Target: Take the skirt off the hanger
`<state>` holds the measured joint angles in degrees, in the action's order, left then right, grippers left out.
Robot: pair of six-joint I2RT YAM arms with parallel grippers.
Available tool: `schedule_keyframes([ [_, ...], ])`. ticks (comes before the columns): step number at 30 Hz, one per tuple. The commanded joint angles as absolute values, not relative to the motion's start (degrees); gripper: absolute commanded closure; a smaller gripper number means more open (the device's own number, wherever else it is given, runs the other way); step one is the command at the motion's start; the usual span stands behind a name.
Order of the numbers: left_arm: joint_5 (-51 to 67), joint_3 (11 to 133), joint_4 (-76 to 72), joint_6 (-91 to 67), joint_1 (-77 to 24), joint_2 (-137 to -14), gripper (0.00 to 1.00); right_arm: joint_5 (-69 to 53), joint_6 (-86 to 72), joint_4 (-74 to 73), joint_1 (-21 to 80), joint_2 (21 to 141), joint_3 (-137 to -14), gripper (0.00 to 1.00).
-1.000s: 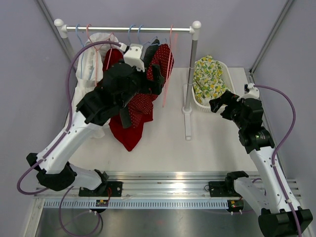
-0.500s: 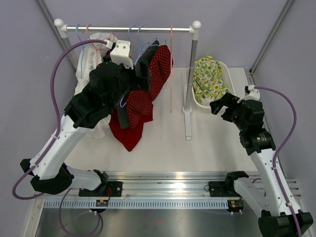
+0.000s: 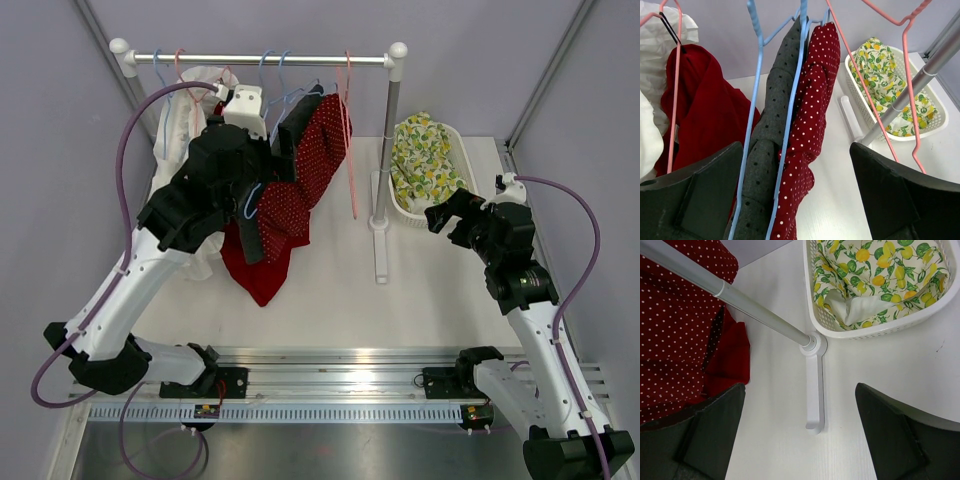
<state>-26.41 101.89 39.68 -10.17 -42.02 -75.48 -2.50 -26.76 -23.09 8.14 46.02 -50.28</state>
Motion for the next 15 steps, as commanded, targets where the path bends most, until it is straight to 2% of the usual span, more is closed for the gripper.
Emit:
schedule_keyframes([
  [1,-23.0,101.0,36.6,-11.1,-41.0,-75.3,0.09,-1.7,-26.1,-22.5,8.2,45.3,-51.9,0.00],
  [6,-20.6,100.5,35.3,-11.9,-40.5,-76.5,0.15,-1.6,-26.0,-22.4,8.2,45.2,-51.4,0.01],
  [15,-19.3,101.0,34.3,-11.9,-39.6,-79.8,0.16,-0.9,-25.1,-22.6,8.2,44.9,-51.2,0.01],
])
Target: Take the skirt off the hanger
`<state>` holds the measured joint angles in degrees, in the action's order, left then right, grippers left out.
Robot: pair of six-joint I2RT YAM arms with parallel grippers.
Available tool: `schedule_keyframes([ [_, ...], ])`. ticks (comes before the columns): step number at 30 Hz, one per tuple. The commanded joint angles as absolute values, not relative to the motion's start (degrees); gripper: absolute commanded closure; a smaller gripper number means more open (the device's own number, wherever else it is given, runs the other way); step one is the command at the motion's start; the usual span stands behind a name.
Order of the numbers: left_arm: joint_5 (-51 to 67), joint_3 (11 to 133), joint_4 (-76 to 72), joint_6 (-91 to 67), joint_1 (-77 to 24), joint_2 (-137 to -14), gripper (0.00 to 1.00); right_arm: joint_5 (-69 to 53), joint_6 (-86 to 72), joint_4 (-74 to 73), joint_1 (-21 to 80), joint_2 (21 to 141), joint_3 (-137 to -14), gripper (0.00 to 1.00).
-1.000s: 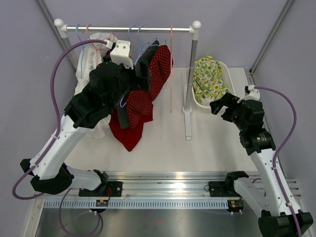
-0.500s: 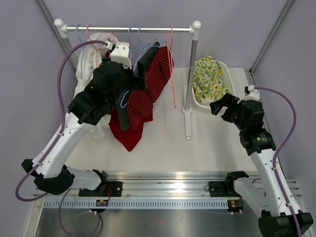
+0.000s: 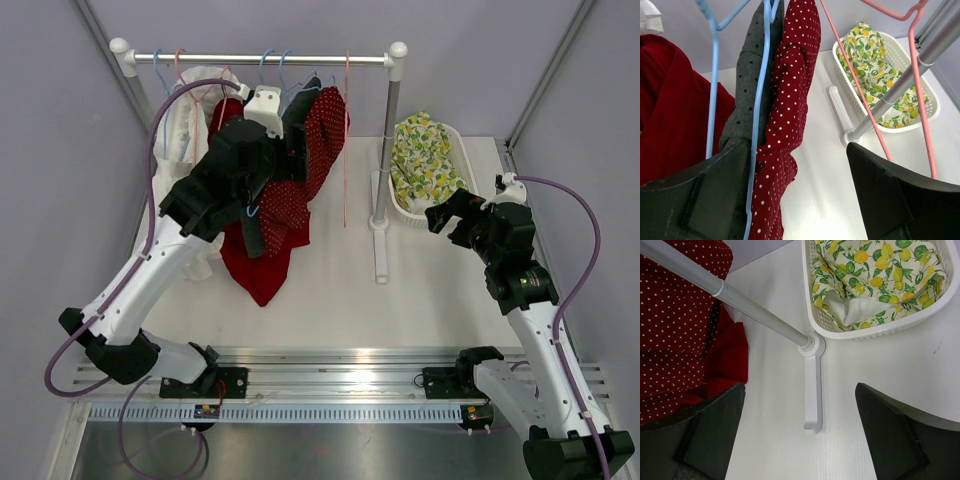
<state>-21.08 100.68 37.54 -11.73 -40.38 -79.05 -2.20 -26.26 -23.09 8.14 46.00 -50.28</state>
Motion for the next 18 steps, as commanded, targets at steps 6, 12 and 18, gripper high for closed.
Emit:
schedule_keyframes([
  [6,-18.1,104.3,35.2,-10.4,-37.5,-83.8,0.19,-0.8,-24.9,-22.3,8.2,45.3,-50.7,0.00],
  [12,-17.3,108.4,35.9,-9.7,-36.1,-87.1,0.57,-0.9,-25.0,-21.4,8.2,46.2,-50.3,0.01],
  [18,-17.3,117.1,40.5,-9.4,-36.1,-89.8,1.00,-3.6,-23.7,-20.0,8.2,46.4,-51.4,0.01],
])
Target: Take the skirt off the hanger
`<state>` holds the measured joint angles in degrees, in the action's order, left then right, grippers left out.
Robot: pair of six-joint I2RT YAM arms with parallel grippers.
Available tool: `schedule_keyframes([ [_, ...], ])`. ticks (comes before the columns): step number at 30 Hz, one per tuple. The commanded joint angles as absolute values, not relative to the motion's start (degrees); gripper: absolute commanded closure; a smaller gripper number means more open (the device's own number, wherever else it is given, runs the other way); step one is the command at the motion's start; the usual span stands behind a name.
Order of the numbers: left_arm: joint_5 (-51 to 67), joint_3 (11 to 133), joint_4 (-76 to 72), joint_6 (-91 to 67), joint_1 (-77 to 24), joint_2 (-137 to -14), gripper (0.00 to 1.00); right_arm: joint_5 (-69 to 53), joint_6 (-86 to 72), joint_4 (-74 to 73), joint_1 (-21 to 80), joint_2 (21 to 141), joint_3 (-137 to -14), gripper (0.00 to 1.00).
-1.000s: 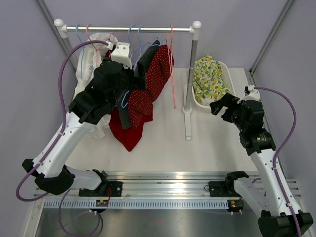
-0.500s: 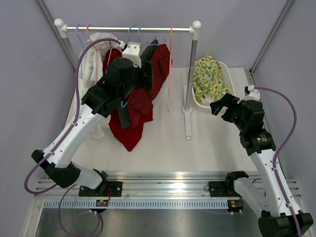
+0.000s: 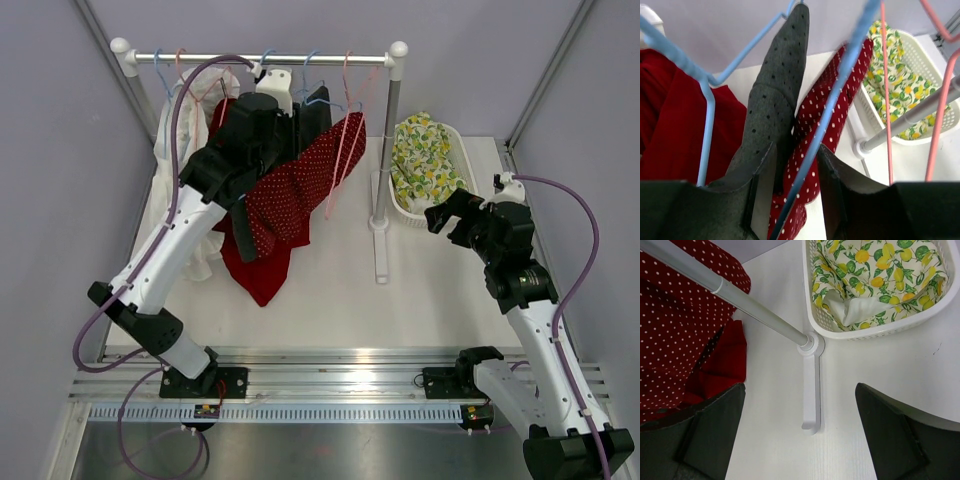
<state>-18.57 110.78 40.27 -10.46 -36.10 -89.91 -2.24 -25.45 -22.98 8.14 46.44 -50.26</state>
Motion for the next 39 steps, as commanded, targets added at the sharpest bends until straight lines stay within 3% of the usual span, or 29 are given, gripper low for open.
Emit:
schedule_keyframes([
  [1,-16.9,118.4,41.3,-9.5,-36.1,-89.9,1.00,-5.3,-23.3,-19.3,8.2,46.2,-51.7,0.01],
  [5,-16.1,125.5,44.9,-9.6,-37.2,-89.8,1.00,-22.0,-24.6,-8.4,8.3,45.5,-53.9,0.01],
  [10,-17.1,131.4,48.8,-9.2,-39.6,-90.3,1.00,-30.7,-24.3,-4.9,12.1,51.1,-65.1,0.00],
  [16,-19.6,129.5,48.4,-10.0,-40.4,-88.8,1.00,-22.6,-16.2,-12.5,30.2,63.5,-81.0,0.01],
  [21,-23.3,128.9,49.0,-9.8,-40.7,-87.8,1.00,-17.6,-14.2,-12.7,41.7,71.0,-86.0,0.01],
  [29,-22.2,121.9,46.6,-7.8,-40.6,-83.6,1.00,-11.3,-12.0,-14.9,50.5,78.4,-90.2,0.01],
  [35,-15.6,121.1,50.9,-9.2,-40.6,-86.3,0.99,-8.3,-12.3,-14.6,51.1,77.0,-86.8,0.01],
  [37,-15.2,119.1,50.5,-9.5,-40.6,-86.5,0.87,-7.3,-12.0,-14.9,51.1,76.1,-85.8,0.00],
  [38,-14.6,118.6,49.8,-9.6,-40.6,-86.4,0.74,-6.9,-12.0,-15.1,51.1,75.8,-85.5,0.01],
  [39,-14.2,118.1,49.6,-9.6,-40.6,-86.5,0.70,-6.7,-11.8,-15.5,51.1,75.5,-85.1,0.00],
])
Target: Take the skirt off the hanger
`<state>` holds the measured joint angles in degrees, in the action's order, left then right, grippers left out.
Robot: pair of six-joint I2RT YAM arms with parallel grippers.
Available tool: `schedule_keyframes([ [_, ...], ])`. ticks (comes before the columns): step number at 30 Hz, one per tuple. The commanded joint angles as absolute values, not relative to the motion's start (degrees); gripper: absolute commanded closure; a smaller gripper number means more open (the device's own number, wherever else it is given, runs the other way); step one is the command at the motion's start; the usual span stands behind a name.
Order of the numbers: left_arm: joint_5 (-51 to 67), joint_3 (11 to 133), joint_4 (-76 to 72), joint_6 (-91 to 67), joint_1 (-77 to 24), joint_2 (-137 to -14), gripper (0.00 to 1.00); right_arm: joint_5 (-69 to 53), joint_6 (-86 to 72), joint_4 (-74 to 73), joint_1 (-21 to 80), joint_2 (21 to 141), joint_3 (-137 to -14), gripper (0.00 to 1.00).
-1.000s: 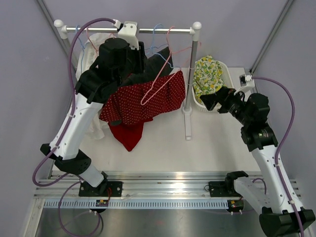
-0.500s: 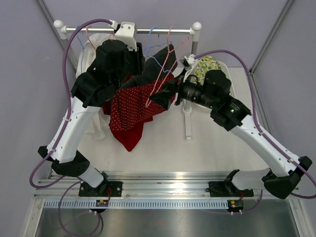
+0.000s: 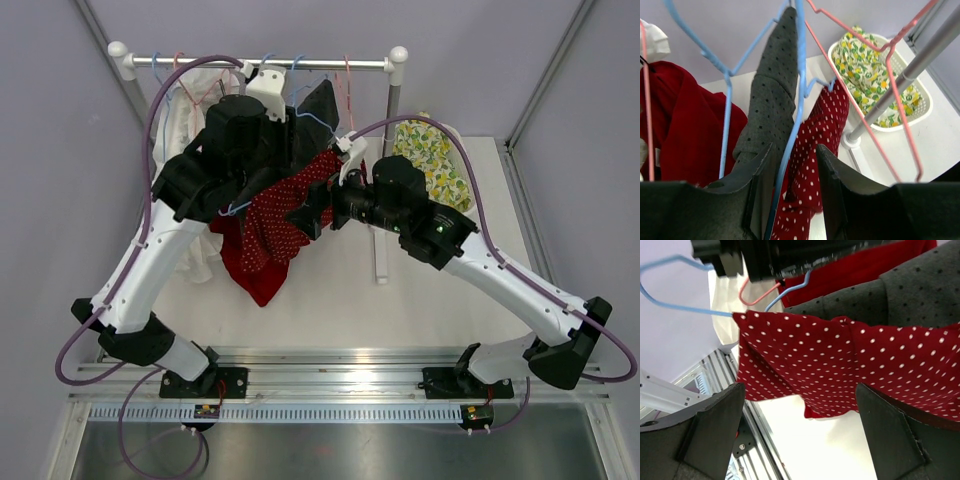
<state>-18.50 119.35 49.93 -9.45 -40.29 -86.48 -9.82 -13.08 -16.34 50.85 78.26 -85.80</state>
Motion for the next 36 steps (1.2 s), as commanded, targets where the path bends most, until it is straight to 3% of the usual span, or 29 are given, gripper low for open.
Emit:
schedule_keyframes([
  [1,-14.1,118.0,49.1,-9.5,-40.6,-86.6,0.63,-6.0,-11.6,-15.7,51.2,75.0,-84.8,0.01],
  [3,-13.6,118.0,48.8,-9.7,-40.6,-86.9,0.54,-5.2,-11.3,-16.1,51.1,74.4,-84.0,0.01],
  [6,-12.7,118.7,48.5,-9.4,-40.6,-87.8,0.51,-4.0,-11.2,-16.0,51.1,73.4,-83.0,0.00],
  [8,-11.4,119.6,48.9,-9.2,-40.6,-88.4,0.44,-3.9,-11.2,-15.9,51.1,72.8,-82.4,0.01],
  [9,-11.1,120.2,49.2,-9.1,-40.6,-89.2,0.36,-3.9,-11.3,-16.1,51.2,72.7,-82.1,0.01],
  [10,-10.7,120.9,50.2,-9.1,-40.6,-89.7,0.36,-3.8,-11.4,-16.0,51.2,72.4,-81.8,0.01],
  [11,-10.5,122.2,50.4,-9.1,-40.6,-90.0,0.39,-3.8,-11.4,-16.1,51.2,72.3,-81.7,0.01],
  [12,-10.5,122.5,50.5,-9.1,-40.6,-90.4,0.48,-3.7,-11.6,-16.0,51.1,72.3,-81.1,0.00],
  [13,-10.7,122.8,50.7,-9.1,-40.6,-90.7,0.71,-3.4,-11.7,-15.8,51.1,72.0,-80.9,0.01],
  [16,-11.2,123.6,51.1,-9.1,-40.6,-91.4,0.82,-3.1,-11.8,-15.6,51.1,71.5,-79.8,0.01],
  [18,-11.2,124.0,51.2,-9.1,-40.6,-91.8,0.84,-2.6,-11.8,-15.5,51.2,71.2,-79.3,0.01],
  [20,-11.4,124.0,51.3,-9.2,-40.6,-92.4,0.99,-2.5,-11.6,-15.5,51.1,70.9,-78.9,0.01],
  [30,-13.0,125.2,50.0,-8.5,-40.8,-91.4,1.00,-1.8,-11.7,-15.1,51.2,70.6,-77.4,0.01],
  [36,-15.5,138.6,56.2,-8.3,-40.9,-93.3,1.00,-2.0,-11.0,-14.7,51.2,73.7,-79.4,0.01],
])
